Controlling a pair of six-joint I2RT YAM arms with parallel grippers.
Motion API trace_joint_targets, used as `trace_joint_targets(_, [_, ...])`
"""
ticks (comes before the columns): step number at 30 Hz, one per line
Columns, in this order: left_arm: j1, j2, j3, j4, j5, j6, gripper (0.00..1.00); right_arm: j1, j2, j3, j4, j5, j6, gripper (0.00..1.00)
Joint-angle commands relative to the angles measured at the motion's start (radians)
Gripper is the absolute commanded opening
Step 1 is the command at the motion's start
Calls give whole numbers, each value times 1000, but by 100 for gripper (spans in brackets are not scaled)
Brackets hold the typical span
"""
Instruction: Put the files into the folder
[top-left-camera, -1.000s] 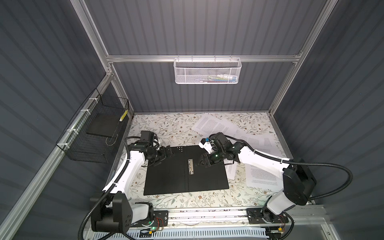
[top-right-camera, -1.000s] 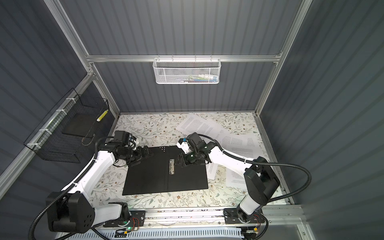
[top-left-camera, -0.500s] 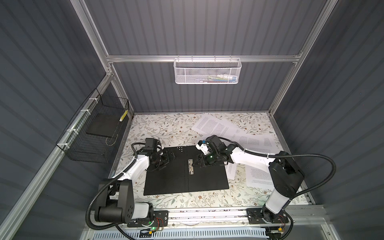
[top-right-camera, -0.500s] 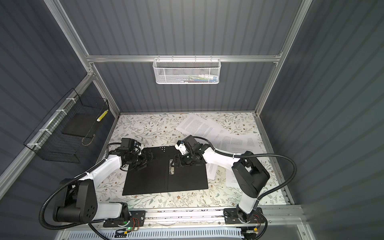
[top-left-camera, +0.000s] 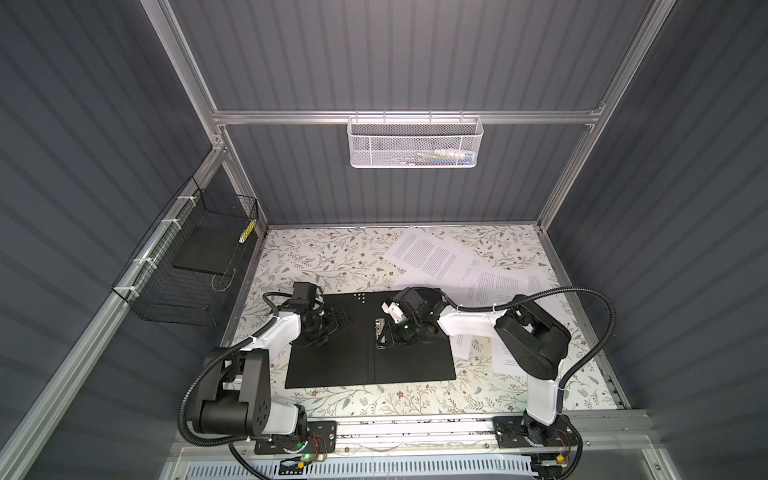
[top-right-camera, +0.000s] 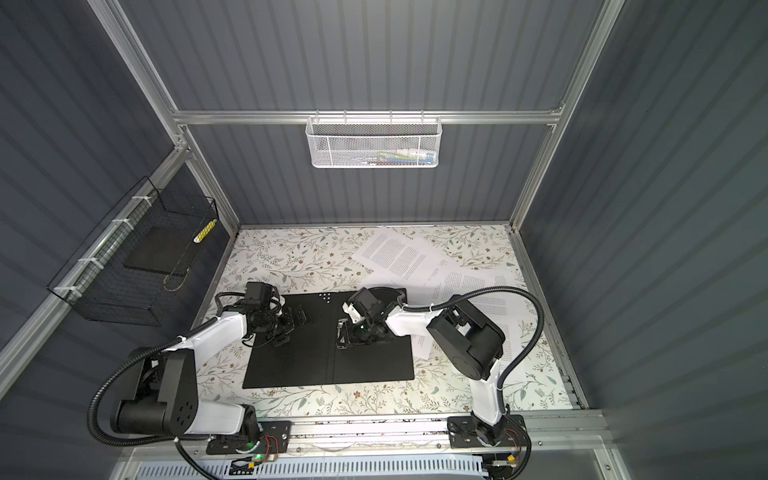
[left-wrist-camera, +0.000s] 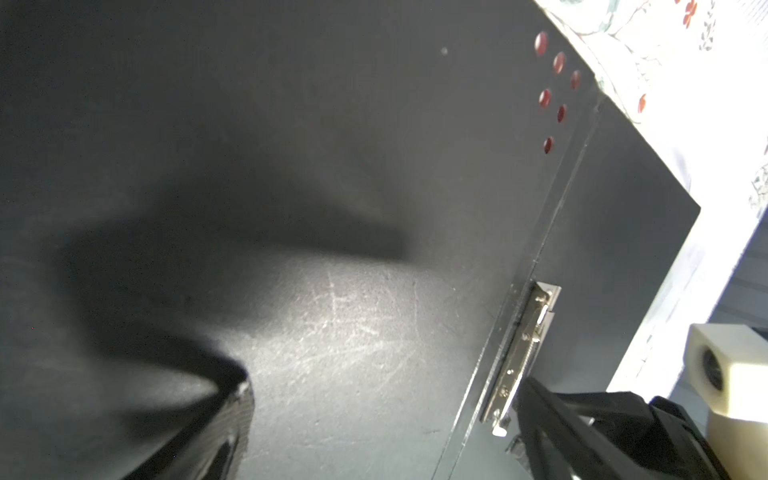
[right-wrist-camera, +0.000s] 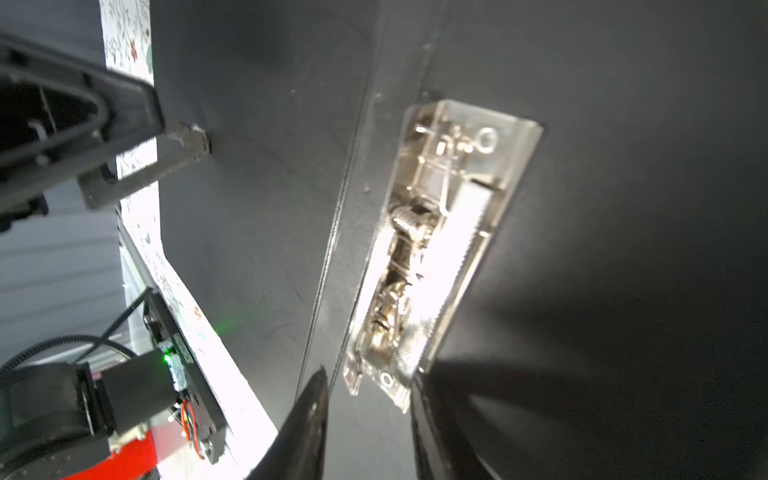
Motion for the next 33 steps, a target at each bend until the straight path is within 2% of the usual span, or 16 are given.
trace_joint_targets(1, [-4, -7, -63, -91, -84, -20, 100, 28, 5, -23, 58, -7, 47, 33])
trace_joint_targets(13, [-4, 9, -83, -53, -83, -50, 100, 64, -134, -90, 87, 102, 3, 37])
trace_joint_targets(19, [-4, -4, -80, -57, -80, -49, 100, 70, -69, -40, 80, 51, 8, 31])
trace_joint_targets(28, [-4, -13, -87, -57, -73, -49, 100, 73, -11, -9, 39, 68, 25, 25])
trace_joint_targets(33, [-4, -14, -90, -54, -73, -50, 100, 75, 8, -14, 67, 38, 39, 22])
